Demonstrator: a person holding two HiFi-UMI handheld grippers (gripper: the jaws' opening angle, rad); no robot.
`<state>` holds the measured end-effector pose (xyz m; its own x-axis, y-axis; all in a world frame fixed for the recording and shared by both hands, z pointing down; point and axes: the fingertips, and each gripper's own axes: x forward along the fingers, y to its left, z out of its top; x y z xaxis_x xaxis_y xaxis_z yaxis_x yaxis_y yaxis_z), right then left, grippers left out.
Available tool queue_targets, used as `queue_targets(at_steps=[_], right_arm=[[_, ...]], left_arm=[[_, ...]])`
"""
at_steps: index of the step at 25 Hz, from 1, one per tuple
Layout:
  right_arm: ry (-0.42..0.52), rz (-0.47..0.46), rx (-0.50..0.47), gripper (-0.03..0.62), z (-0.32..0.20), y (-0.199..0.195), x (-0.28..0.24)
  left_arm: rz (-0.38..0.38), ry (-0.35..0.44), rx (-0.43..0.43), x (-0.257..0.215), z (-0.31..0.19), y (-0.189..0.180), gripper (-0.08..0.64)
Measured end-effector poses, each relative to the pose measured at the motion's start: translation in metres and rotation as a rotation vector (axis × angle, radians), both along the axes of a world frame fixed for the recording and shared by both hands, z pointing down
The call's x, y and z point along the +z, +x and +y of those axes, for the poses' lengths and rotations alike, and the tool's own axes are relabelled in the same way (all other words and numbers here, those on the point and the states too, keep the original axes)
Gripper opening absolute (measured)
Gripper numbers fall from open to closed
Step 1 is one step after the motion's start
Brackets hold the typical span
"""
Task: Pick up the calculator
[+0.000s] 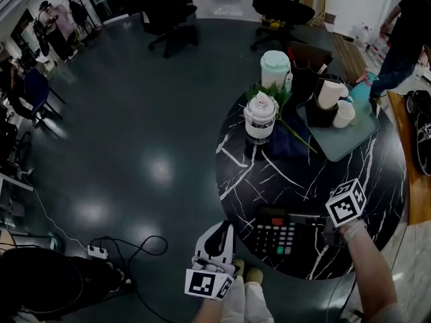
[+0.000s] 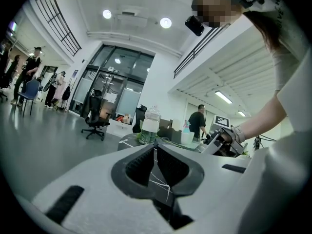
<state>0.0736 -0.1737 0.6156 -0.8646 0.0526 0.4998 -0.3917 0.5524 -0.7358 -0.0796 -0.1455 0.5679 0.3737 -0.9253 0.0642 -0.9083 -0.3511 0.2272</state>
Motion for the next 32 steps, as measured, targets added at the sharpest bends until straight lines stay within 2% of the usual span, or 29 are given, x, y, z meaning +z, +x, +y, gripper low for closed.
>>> queue_targets(at_steps=[6, 16, 24, 32], right_arm=[[-0.034, -0.094, 0.056, 0.058, 0.006, 0.0, -0.01], [-0.055, -0.165, 0.207, 0.055, -0.003, 0.016, -0.021], [-0.029, -0.26, 0.284, 0.055, -0.012, 0.025, -0.064], [0.017, -0.279, 0.306, 0.055, -0.018, 0.032, -0.119]], left_arm=[[0.004, 0.005, 0.011, -0.008, -0.001, 0.005, 0.008], [0.003, 0.013, 0.028, -0.021, -0.006, 0.012, 0.009], [0.004, 0.038, 0.05, -0.045, -0.012, 0.022, 0.009], [0.02, 0.078, 0.082, -0.086, -0.02, 0.033, 0.009]])
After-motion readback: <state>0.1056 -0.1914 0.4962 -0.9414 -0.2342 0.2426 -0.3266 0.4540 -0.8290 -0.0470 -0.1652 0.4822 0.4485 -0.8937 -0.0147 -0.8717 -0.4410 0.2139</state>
